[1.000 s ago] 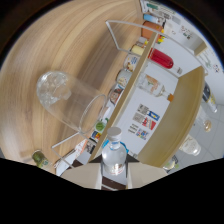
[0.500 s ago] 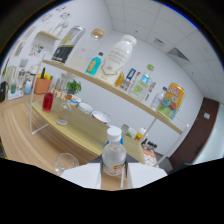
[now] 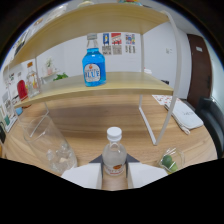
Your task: Make me a cup of Mojito.
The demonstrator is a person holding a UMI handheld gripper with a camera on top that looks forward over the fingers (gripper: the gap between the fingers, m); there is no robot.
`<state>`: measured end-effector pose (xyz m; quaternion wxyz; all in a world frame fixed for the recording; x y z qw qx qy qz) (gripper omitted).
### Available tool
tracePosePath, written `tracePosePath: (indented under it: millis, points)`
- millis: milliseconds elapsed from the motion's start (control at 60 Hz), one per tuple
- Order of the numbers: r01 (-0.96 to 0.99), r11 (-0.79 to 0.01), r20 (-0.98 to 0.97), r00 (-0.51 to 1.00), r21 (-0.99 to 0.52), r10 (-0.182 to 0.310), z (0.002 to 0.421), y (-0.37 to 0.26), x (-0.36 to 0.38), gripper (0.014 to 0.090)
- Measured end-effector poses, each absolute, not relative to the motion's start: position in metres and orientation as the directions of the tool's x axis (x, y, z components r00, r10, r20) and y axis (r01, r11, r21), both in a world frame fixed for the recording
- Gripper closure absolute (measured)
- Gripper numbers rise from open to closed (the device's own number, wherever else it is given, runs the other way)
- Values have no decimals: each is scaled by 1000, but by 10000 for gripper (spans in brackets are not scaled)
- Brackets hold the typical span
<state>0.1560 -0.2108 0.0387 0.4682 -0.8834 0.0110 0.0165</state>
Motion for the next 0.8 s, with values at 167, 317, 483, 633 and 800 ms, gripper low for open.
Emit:
tracePosePath:
  millis: [167,317,483,633,800]
  points:
    - [-36,-588,-33,999,-808,-16,19,-209,162,711]
    - [-37,-596,-18,999,-802,-37,14,-212,167,702]
    - [-43,-602,-4,998,-797,-67,12,-219,171,680]
    - [-47,-620,15,995,-783,-94,15,-230,174,458]
    - [-40,-576,31,993,-816,-112,55,-247,167,194]
